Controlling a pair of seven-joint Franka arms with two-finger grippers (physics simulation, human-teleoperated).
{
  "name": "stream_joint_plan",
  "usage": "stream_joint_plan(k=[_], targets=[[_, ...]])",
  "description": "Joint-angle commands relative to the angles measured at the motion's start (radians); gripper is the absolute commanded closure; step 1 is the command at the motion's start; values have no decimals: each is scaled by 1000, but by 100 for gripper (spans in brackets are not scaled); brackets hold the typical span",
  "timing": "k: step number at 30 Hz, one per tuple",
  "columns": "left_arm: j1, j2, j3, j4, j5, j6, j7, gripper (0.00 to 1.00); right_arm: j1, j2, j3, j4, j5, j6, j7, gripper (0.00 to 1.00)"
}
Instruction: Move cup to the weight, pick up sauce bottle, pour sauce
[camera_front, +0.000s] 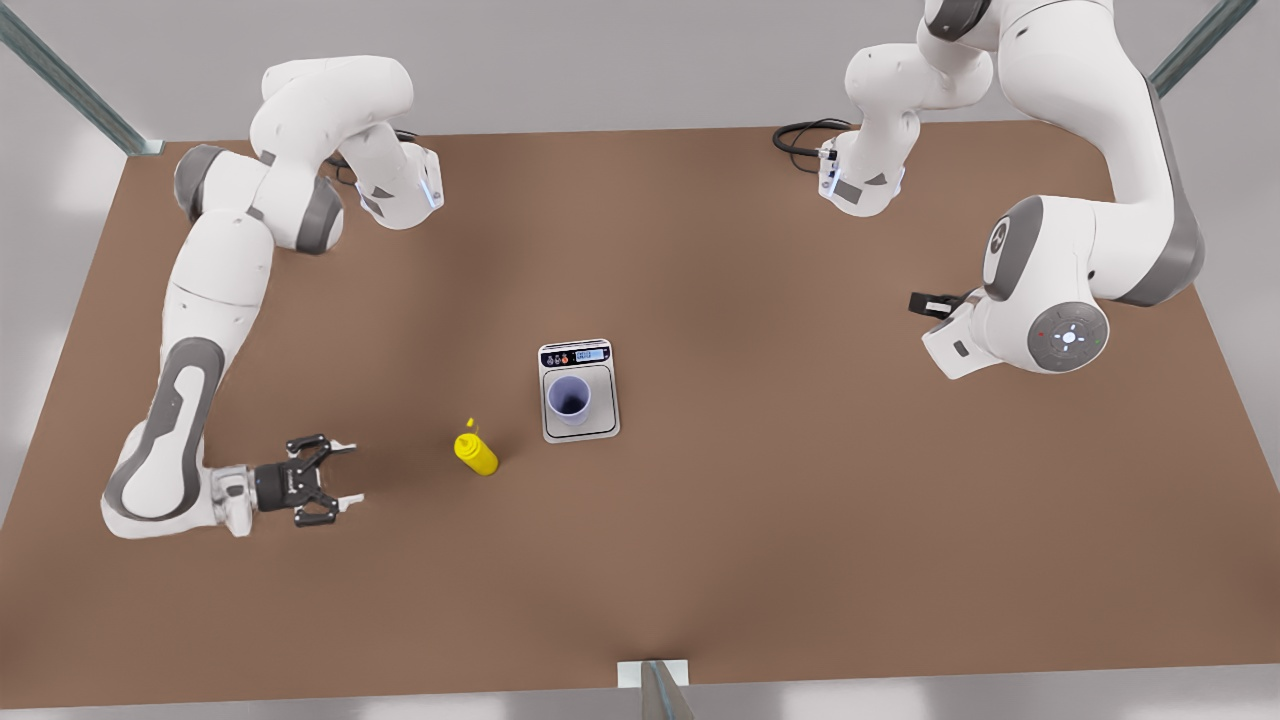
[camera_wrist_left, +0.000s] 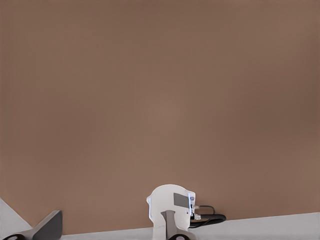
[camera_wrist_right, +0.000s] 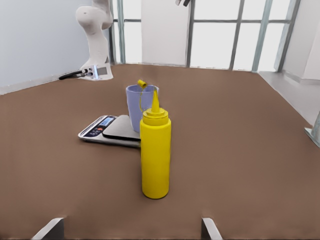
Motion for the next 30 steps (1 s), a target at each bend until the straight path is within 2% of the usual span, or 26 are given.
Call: stream_joint_plan(k=[1,2,3,4,5,7,8,9,10,11,12,14,16,21,30], targets=[[2,-1,0,1,0,1,0,0,64,-116,-47,3,-272,-142,1584,0],[0,-3,0,2,0,3,0,0,197,-201,-104,22,-446,-82,2057,0],[0,-4,0,7,0,3,0,0,292,-208,-142,141,-543,-75,2206,0],[0,-3,0,13,0,-2,0,0,372,-208,-225,215,-576,-42,2209,0],[0,-3,0,13,2,3,0,0,508,-263,-375,215,-623,-53,2210,0],[3,-3,0,13,0,1,0,0,700,-348,-567,215,-709,-137,2196,0],[3,-3,0,12,0,-4,0,0,737,-414,-553,220,-812,-145,2177,0],[6,-1,0,10,0,-4,0,0,708,-476,-442,217,-876,-145,2183,0],[6,-3,0,10,0,-4,0,0,477,-636,18,175,-1126,-131,2226,0],[6,-1,0,10,0,-4,0,0,262,-778,384,35,-1272,-60,2349,0],[6,-1,0,9,0,-4,0,0,196,-860,465,-70,-1277,-4,2368,0],[6,-3,0,9,0,-5,0,0,137,-863,508,-84,-1286,-2,2367,0],[5,-1,0,9,0,-4,0,0,104,-837,508,-142,-1292,68,2374,0],[5,-1,0,9,0,-4,0,0,93,-922,510,-204,-1317,77,2384,0],[2,-1,0,10,0,-4,-1,0,72,-926,533,-202,-1317,73,2390,0]])
